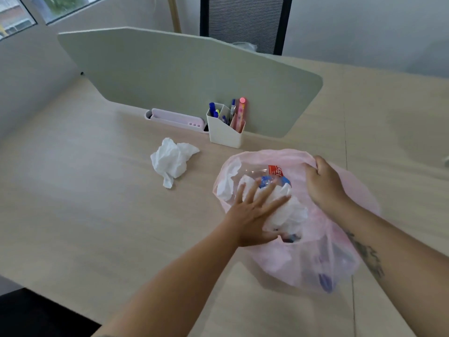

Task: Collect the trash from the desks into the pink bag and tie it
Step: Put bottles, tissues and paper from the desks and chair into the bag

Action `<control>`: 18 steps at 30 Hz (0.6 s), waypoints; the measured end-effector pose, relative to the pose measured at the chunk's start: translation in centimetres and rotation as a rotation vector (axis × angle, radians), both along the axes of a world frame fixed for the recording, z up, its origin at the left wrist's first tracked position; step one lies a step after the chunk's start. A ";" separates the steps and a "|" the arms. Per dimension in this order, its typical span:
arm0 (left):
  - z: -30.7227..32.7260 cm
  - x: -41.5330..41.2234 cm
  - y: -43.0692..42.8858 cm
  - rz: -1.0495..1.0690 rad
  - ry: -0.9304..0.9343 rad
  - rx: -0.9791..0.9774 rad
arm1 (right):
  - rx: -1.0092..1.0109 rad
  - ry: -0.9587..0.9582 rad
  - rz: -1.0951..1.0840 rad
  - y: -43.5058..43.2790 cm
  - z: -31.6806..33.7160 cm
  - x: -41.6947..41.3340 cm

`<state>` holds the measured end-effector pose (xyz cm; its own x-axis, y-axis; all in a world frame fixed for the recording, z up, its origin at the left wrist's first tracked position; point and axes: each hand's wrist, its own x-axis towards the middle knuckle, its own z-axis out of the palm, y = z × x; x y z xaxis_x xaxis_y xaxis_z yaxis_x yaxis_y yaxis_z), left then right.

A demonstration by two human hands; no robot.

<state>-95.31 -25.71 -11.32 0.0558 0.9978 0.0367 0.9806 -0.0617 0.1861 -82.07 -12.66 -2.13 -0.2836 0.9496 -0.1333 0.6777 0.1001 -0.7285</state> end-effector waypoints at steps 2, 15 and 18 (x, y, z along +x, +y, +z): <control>0.3 -1.9 -0.4 0.093 0.012 0.098 | -0.012 0.003 0.005 0.1 -0.3 0.0; -1.2 -19.5 2.0 0.925 -0.050 -0.203 | -0.089 0.049 0.036 1.2 -2.0 -1.9; -2.6 -19.5 3.0 0.991 -0.110 -0.324 | -0.107 0.037 0.022 1.8 -2.8 -1.3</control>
<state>-114.85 -22.75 -13.95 -0.7792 0.5584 -0.2848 0.5419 0.8284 0.1416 -83.41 -10.89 -4.93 -0.3104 0.9241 -0.2230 0.6490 0.0346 -0.7600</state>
